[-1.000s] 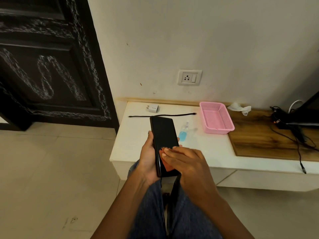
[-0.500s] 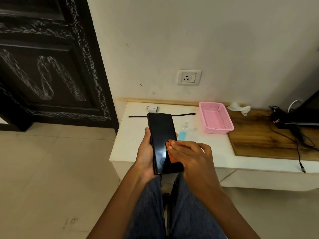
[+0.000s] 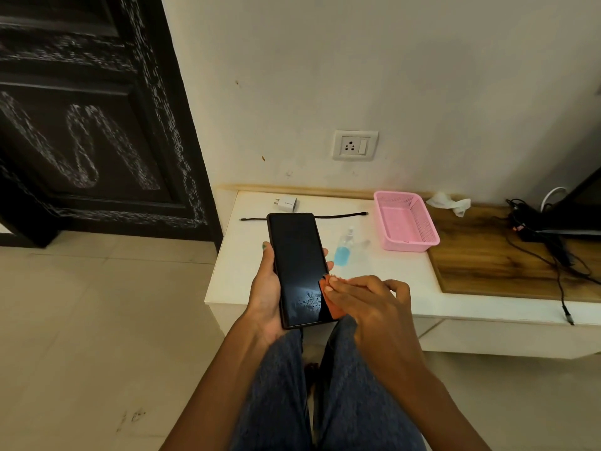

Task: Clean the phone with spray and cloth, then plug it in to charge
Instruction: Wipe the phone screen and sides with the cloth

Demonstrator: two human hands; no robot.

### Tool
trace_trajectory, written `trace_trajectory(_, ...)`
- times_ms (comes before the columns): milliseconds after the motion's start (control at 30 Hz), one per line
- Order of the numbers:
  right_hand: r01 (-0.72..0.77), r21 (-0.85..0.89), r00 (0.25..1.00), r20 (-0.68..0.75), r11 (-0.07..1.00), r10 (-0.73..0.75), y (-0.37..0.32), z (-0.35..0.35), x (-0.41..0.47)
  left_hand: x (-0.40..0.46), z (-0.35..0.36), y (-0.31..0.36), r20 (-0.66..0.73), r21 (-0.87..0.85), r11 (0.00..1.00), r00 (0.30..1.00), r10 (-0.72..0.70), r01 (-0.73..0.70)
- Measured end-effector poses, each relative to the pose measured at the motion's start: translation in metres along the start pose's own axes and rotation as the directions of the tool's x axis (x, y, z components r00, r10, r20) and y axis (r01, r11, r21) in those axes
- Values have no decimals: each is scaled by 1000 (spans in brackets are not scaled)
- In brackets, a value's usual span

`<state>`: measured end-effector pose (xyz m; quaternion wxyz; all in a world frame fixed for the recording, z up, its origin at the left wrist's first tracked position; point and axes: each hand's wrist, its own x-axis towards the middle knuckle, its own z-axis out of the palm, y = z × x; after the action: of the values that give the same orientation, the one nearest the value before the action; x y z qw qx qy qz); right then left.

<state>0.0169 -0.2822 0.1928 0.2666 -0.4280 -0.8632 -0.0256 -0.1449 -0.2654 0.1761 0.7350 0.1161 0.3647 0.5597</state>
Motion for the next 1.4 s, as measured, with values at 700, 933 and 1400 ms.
trace_trajectory(700,0,16,1000,-10,1000,0,-3,5,8,8,-6,-2,2,16,999,1000,-31,31)
trace_trajectory(933,53,52,995,-86,997,-48,-9,5,-9,15,-19,-1,-25,-87,996,1000,8,-10)
trace_trajectory(1400,74,111,996,-49,991,-69,-26,3,-14,20,-19,-6,4,-80,997,1000,14,-13)
